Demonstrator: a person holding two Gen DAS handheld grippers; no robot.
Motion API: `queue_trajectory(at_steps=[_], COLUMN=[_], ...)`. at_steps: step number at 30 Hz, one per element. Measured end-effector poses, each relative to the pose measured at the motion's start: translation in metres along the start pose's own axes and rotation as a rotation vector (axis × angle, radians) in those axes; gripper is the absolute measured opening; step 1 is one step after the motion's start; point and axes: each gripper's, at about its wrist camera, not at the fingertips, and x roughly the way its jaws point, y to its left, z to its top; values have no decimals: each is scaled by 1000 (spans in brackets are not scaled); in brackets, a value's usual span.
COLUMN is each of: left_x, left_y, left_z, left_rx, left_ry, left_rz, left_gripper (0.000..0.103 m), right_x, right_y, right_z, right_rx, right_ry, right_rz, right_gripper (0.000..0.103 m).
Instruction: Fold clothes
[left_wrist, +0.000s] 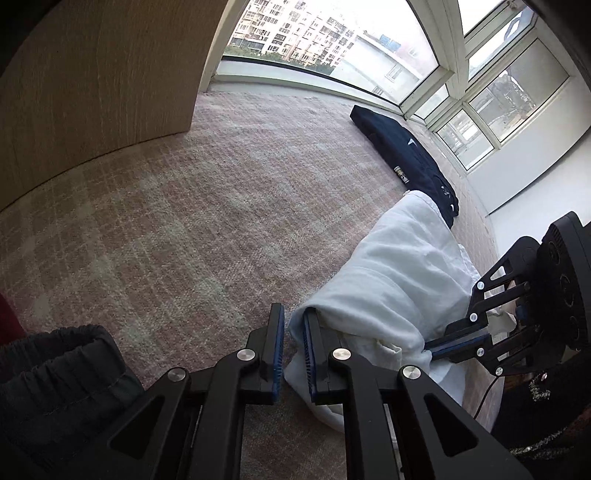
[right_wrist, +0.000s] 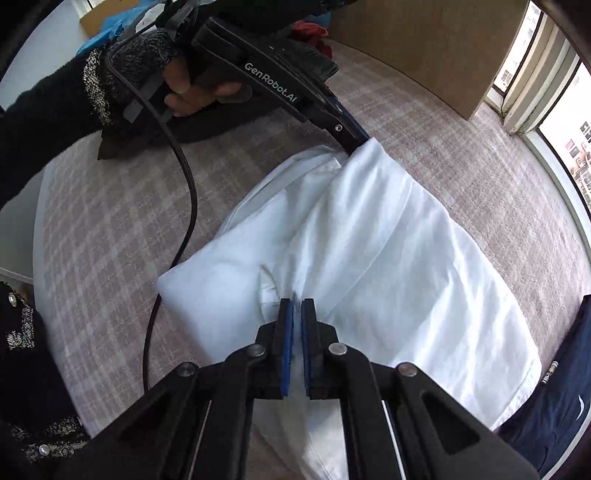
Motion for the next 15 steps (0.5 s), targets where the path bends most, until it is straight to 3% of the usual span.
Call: queue_trajectory(at_steps=[3,4,5,7,10,11,15], left_x=[-6,-11,-16,-29,-55,-61,-37], left_y=[-9,-9,-9,-8,-24,-33,-69], left_z=[1,2,3,5,8,9,10], left_rx=[28,22,13,-18,-12,0,68], left_ry=[3,-5,-13,-29,-80,-101,-74], left_rz=[56,66,76,100,148,149,85], left_gripper=[18,18,18,14,14,14,14], right_x=[-28,-40,-55,-84,-99,-97,-60], right_y=[-20,-21,-24,-31,-72,-85,-118], right_z=[4,1,-4,-17,-38,-43,-64], right_rx=[172,204,222,254,373,414,460], right_ry=[-63,-87,-131,-223,-295,-290,-208], right_rz=[230,281,276,216,16,-41,-160], right_gripper=[9,16,19,19,14,7,7])
